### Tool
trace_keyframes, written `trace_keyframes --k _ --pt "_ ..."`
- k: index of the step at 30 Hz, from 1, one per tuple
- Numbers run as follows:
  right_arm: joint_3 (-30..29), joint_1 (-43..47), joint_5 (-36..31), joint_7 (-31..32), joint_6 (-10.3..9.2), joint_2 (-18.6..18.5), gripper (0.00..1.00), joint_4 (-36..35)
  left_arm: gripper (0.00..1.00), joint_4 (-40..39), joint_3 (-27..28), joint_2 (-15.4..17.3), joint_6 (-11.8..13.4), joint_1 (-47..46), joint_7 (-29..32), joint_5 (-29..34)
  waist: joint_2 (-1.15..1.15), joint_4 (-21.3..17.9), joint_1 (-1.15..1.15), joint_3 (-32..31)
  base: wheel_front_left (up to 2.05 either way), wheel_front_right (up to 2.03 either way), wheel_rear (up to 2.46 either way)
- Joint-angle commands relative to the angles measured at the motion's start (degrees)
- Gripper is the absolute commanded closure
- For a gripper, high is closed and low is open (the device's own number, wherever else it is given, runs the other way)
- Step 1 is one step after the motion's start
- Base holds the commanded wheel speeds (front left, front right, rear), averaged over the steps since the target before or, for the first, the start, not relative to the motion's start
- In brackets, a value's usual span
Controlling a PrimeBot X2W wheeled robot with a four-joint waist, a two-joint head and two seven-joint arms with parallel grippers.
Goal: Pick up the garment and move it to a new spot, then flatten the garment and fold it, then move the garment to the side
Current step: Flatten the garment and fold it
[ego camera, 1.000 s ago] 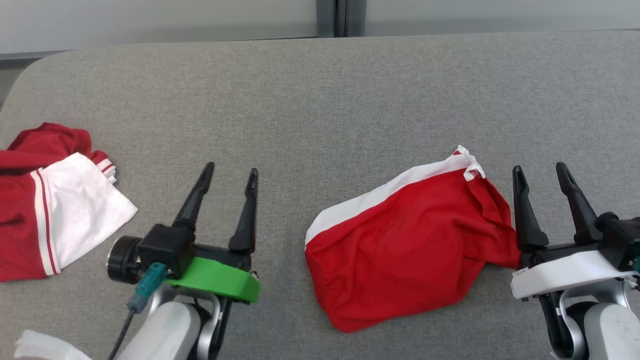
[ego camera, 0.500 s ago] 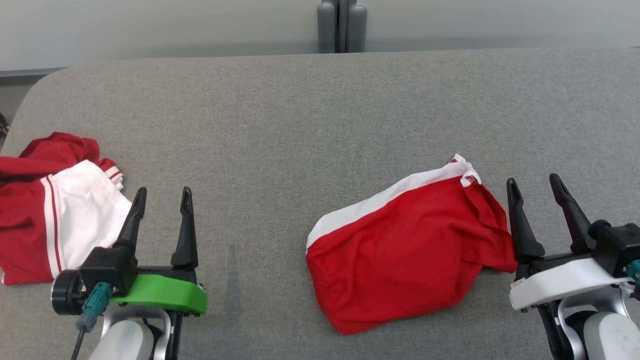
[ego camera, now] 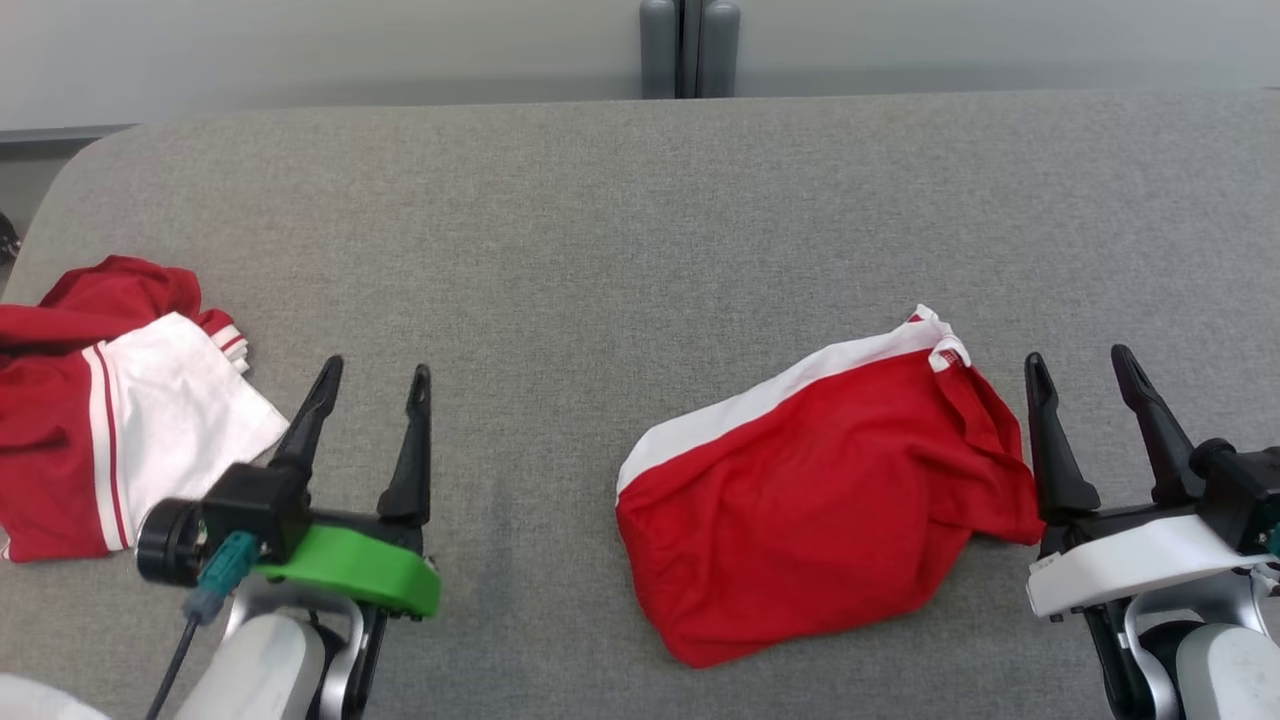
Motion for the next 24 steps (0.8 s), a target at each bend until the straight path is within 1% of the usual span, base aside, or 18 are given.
trace_keyframes --k 1,6,9,10,13,15,20,21,22,23,24 --pt "-0.1 0.0 0.0 0.2 -0.08 -0.1 0.0 -0.3 0.0 -0.4 -1.0 0.2 -1.5 -3.0 1.7 -0.2 0.0 0.5 0.0 0.9 0.0 0.0 0.0" --pt "0.3 -1.4 -0.3 0.3 -0.08 -0.2 0.0 -0.7 0.0 0.9 -7.3 -1.5 -7.3 -8.9 10.0 -0.8 0.0 0.2 0.0 3.2 0.0 0.0 0.0" --pt "0.8 -1.9 -0.2 0.3 -0.08 -0.1 0.0 -0.5 0.0 3.4 -11.1 -3.8 -10.0 -11.3 14.4 -1.4 0.0 -0.4 0.0 4.3 0.0 0.0 0.0" --pt "1.0 -2.0 -0.2 0.2 -0.08 0.0 0.0 -0.3 0.0 4.4 -12.0 -4.8 -10.5 -11.5 15.5 -2.1 0.0 -0.6 0.0 4.5 0.0 0.0 0.0" --pt "1.3 -2.7 0.2 -0.2 -0.08 0.0 0.0 0.4 0.0 7.5 -14.5 -6.0 -11.7 -12.8 18.3 -2.6 0.0 -1.4 0.0 5.2 0.0 0.0 0.0" --pt "1.5 -2.8 0.3 -0.4 -0.08 0.1 0.0 0.6 0.0 9.6 -15.3 -6.8 -12.1 -13.1 19.1 -3.1 0.0 -1.9 0.0 5.6 0.0 0.0 0.0" --pt "1.2 -3.4 0.4 -0.6 -0.08 -0.4 0.0 1.7 0.0 13.8 -15.6 -7.4 -12.5 -13.9 20.2 -4.3 0.0 -2.5 0.0 6.4 0.0 0.0 0.0" --pt "1.3 -3.6 0.3 -0.5 -0.08 -0.5 0.0 1.8 0.06 14.4 -15.8 -7.4 -12.7 -14.1 20.4 -4.5 0.0 -2.5 0.0 6.6 0.0 0.0 0.0" --pt "1.4 -3.8 0.3 -0.3 -0.08 -0.5 0.0 2.0 0.18 14.9 -15.9 -7.6 -12.8 -14.1 20.7 -4.9 0.0 -2.6 0.0 6.7 0.0 0.0 0.0" --pt "1.7 -4.0 0.1 -0.1 -0.08 -0.9 0.0 2.2 1.0 15.5 -16.3 -7.6 -13.1 -14.3 21.0 -5.2 0.0 -2.6 0.0 6.9 0.0 0.0 0.0" --pt "1.9 -4.2 0.1 0.0 -0.08 -1.3 0.0 2.5 1.0 15.7 -16.4 -7.6 -13.2 -14.6 21.2 -5.4 0.0 -2.6 0.0 7.1 0.0 0.0 0.0"
